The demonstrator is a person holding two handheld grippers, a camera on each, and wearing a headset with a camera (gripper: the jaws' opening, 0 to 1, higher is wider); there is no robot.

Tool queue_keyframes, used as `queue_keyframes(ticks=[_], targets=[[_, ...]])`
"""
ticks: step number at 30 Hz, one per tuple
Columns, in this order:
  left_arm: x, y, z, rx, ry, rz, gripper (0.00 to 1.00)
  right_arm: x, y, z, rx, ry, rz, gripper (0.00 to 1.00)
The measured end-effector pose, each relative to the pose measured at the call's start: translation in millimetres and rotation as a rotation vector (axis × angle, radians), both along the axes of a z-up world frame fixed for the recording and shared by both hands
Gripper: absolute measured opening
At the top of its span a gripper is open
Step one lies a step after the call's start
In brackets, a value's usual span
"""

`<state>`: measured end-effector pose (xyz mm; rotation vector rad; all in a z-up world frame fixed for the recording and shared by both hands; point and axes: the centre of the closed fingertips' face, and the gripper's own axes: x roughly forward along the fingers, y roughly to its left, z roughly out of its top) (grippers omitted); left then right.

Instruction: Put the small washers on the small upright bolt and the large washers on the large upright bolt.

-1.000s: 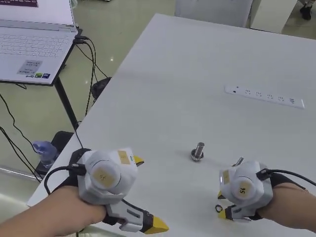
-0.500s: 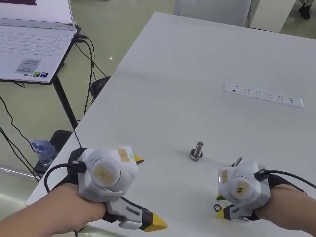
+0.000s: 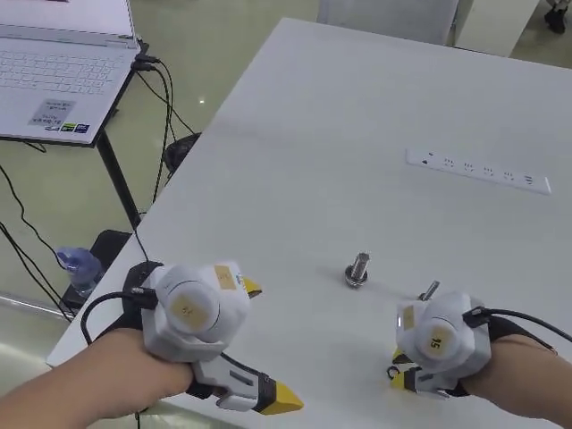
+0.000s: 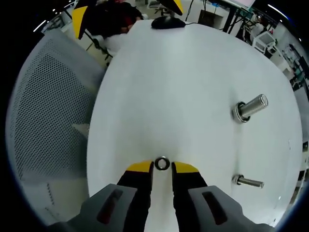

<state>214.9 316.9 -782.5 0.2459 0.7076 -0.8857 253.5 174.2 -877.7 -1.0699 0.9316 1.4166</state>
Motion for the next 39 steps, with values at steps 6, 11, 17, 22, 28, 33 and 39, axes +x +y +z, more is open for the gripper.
queue_keyframes(ticks=[6,11,17,22,28,33,39], targets=[[-0.5,0.5,0.0,-0.003,0.001,0.005,0.87,2.1,0.6,-1.0,-0.06,-0.012,-0.025,0.14],[-0.7,-2.8,2.1,-0.006,-0.001,0.004,0.86,1.4,0.4,-1.7,-0.098,-0.023,-0.031,0.13],[0.2,-8.9,6.4,-0.004,-0.006,-0.002,0.86,0.9,-2.4,-0.1,-0.065,0.012,-0.082,0.12],[2.7,-11.6,6.3,0.001,-0.013,-0.002,0.87,7.5,-11.8,8.7,-0.053,0.01,-0.102,0.12],[2.1,-14.4,2.7,0.003,-0.012,-0.01,0.87,13.5,-36.4,24.5,-0.056,0.035,-0.144,0.12],[0.5,-15.0,0.1,0.003,0.005,-0.006,0.88,25.9,-57.3,31.9,-0.047,0.037,-0.188,0.12],[2.8,-14.4,1.3,0.028,0.008,-0.019,0.89,44.5,-73.9,44.0,-0.018,0.032,-0.248,0.12]])
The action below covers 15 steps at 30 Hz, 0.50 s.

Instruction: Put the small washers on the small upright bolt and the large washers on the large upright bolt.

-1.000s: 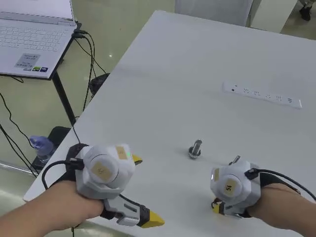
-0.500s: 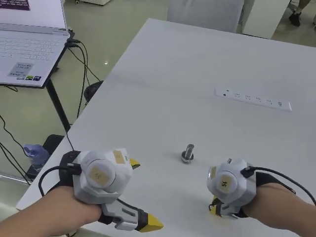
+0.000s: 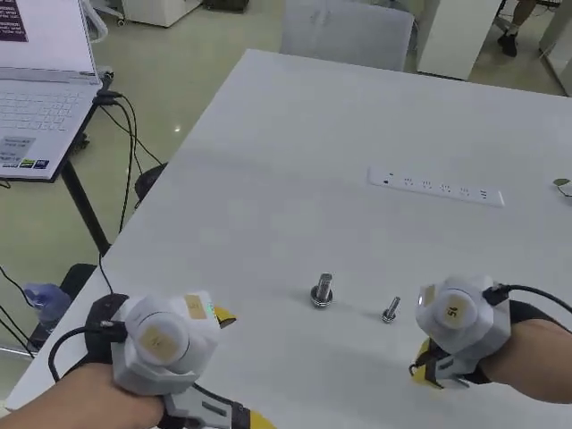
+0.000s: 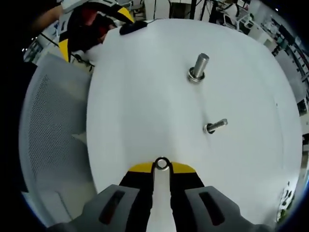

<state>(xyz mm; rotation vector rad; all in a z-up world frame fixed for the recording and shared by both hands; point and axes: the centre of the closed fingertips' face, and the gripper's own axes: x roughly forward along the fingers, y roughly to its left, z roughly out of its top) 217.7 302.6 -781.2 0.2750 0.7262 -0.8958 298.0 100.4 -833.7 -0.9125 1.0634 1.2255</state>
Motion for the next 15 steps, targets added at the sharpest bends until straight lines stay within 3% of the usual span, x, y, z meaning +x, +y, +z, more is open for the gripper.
queue_keyframes(ticks=[7,10,15], targets=[[5.0,-0.7,2.9,-0.004,-0.004,0.004,0.9,28.7,0.6,19.4,0.031,-0.026,-0.051,0.12],[4.6,0.2,0.7,0.007,-0.003,0.0,0.89,41.5,0.9,24.9,0.013,-0.047,-0.05,0.12],[3.8,0.6,-0.1,0.008,-0.001,0.003,0.9,60.4,10.3,34.4,0.027,-0.063,-0.06,0.12]])
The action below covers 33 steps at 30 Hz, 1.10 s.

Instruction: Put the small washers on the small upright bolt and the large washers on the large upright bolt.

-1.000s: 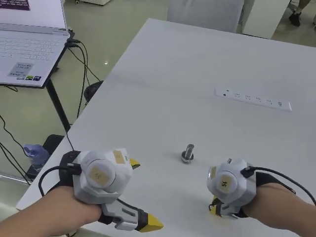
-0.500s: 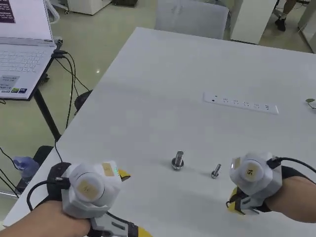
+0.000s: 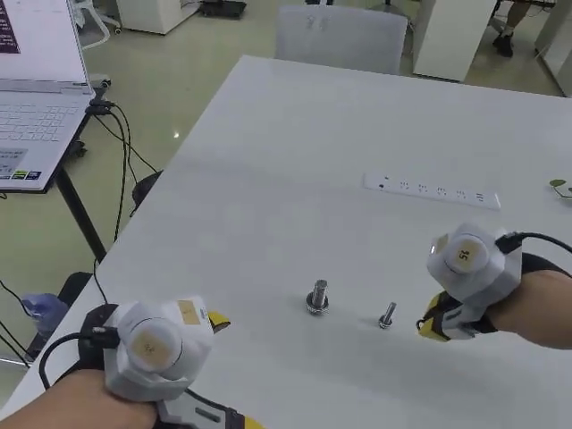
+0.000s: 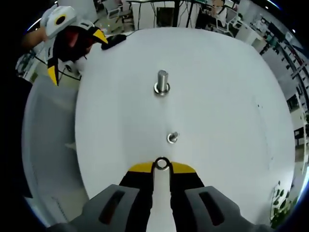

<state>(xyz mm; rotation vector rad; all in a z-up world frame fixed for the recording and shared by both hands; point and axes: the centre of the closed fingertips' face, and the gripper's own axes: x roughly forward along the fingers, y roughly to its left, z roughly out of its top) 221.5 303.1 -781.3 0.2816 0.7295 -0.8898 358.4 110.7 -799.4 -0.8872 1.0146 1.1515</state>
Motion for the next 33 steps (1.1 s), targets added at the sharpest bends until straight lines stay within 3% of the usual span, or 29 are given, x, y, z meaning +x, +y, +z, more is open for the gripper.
queue_keyframes(ticks=[5,11,26,33], targets=[[0.1,1.6,-0.4,0.0,0.003,0.007,0.9,12.6,13.4,3.0,0.017,-0.01,-0.007,0.12],[-1.6,0.6,-2.0,-0.002,0.013,0.006,0.89,15.4,26.6,-2.0,0.014,-0.012,-0.003,0.12],[-4.6,4.1,-6.0,0.002,0.036,-0.006,0.86,26.9,29.8,-19.0,-0.005,-0.003,-0.007,0.12],[-5.3,6.2,-10.2,0.003,0.047,-0.004,0.85,24.3,31.7,-23.4,-0.019,0.011,0.003,0.12]])
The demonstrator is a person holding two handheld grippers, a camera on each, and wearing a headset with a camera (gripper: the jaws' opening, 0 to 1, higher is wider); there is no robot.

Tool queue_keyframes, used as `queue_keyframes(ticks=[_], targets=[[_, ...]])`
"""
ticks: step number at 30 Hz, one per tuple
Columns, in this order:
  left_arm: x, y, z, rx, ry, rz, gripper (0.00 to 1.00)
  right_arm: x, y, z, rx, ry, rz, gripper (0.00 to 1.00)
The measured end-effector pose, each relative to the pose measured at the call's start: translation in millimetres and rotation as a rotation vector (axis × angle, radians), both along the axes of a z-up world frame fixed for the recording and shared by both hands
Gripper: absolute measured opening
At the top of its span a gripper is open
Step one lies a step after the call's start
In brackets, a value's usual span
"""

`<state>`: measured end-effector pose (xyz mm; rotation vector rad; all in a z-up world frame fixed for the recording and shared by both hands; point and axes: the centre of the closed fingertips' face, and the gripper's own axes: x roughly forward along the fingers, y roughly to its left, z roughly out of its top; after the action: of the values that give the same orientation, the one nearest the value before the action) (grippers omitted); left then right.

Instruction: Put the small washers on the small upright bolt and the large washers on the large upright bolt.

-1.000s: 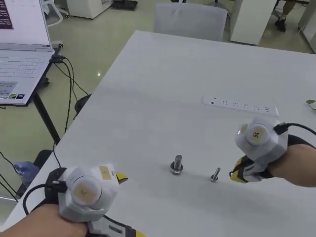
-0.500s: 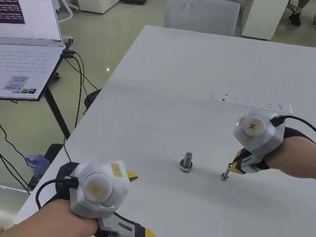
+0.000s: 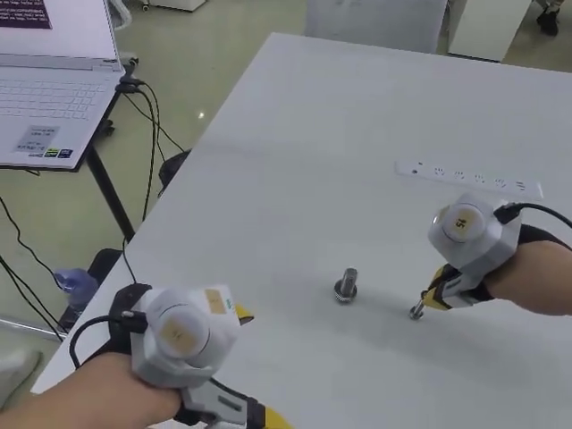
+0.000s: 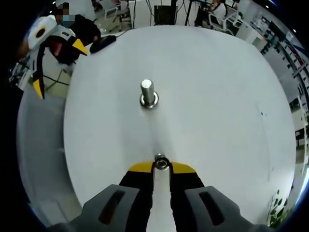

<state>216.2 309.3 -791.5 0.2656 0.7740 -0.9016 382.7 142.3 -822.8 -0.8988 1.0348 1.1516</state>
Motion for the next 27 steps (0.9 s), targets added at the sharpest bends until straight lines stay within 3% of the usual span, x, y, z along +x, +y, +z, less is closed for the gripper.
queue_keyframes(ticks=[20,27], targets=[[-7.1,10.2,-5.2,-0.004,0.022,0.013,0.84,-13.8,3.5,-31.6,-0.049,0.022,0.009,0.12],[-11.1,15.9,-6.3,-0.004,0.027,0.022,0.83,-13.4,5.0,-33.0,-0.051,0.006,0.017,0.13]])
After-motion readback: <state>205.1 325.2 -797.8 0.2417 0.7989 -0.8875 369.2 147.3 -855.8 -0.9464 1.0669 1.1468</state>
